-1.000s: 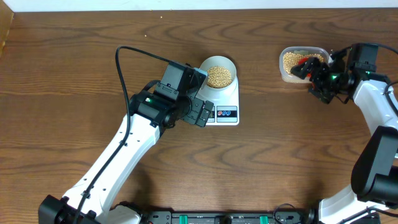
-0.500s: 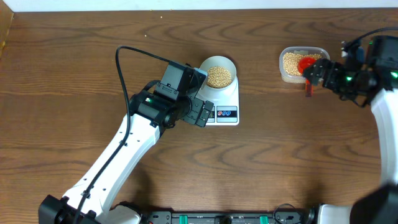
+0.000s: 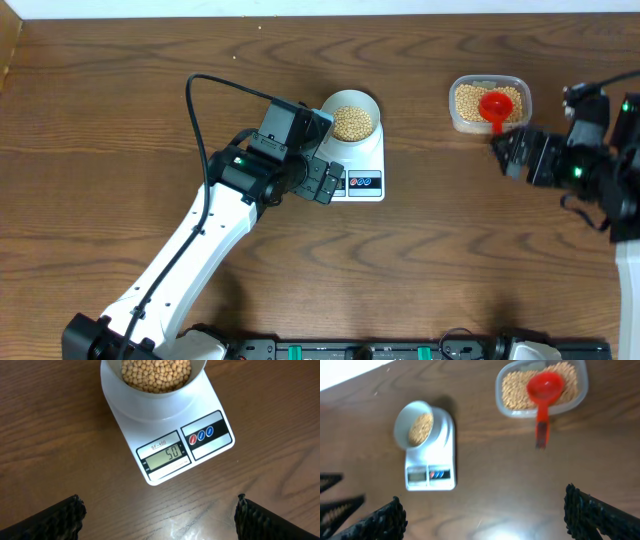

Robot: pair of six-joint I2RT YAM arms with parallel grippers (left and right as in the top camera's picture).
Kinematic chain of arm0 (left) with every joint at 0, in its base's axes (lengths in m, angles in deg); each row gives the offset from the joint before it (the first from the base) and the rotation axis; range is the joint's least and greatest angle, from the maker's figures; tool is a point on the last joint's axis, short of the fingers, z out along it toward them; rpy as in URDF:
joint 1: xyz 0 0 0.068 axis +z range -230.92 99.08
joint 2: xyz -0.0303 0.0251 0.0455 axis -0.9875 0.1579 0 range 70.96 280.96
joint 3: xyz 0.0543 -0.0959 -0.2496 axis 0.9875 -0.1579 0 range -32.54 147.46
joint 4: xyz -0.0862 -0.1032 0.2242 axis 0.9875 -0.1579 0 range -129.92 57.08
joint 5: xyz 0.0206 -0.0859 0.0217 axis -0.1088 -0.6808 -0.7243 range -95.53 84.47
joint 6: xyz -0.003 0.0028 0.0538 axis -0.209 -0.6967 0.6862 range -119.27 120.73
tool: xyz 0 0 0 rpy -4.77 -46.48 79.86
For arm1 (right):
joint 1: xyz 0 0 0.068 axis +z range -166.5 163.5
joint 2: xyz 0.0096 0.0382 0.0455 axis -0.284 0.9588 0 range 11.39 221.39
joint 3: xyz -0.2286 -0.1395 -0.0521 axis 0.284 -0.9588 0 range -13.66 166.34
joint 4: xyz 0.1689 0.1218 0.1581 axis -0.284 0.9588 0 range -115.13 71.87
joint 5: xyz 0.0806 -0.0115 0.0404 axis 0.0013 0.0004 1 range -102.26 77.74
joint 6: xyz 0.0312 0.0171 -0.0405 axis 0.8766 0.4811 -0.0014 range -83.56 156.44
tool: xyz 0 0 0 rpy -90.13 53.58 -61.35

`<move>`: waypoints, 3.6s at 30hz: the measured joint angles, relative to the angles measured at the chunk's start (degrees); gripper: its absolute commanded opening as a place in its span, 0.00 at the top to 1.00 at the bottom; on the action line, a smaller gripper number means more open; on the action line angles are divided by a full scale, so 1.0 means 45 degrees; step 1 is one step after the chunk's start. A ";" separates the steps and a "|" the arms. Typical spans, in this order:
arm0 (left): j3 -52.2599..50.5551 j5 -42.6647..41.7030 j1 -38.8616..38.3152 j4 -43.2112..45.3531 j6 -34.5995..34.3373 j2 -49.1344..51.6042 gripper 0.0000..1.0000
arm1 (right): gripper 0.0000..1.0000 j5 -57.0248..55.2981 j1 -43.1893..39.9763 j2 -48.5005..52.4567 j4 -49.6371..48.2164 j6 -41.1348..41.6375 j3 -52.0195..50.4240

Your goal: Scoop item into bowl and weigh 50g on scale

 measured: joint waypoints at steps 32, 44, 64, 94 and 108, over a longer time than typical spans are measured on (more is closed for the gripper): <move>-0.0005 -0.0044 0.0000 0.0005 0.0000 0.0000 0.02 | 0.01 -0.1855 0.0068 -0.4367 -0.4488 -0.1248 -0.4755; -0.0010 -0.0044 -0.0005 0.0000 0.0000 0.0000 0.02 | 0.01 -0.2720 0.0248 -1.0593 -1.1069 -0.1404 -1.2478; -0.0010 -0.0039 0.0000 0.0000 0.0000 0.0000 0.02 | 0.01 -0.2939 0.0408 -1.4372 -1.3129 -0.1409 -1.6762; -0.0010 -0.0039 0.0000 0.0000 0.0000 0.0000 0.02 | 0.01 -0.2958 0.0408 -1.4387 -1.3143 -0.1685 -1.6767; -0.0010 -0.0039 0.0000 -0.0238 0.0000 0.0000 0.02 | 0.01 -0.2958 0.0408 -1.4387 -1.3143 -0.1685 -1.6767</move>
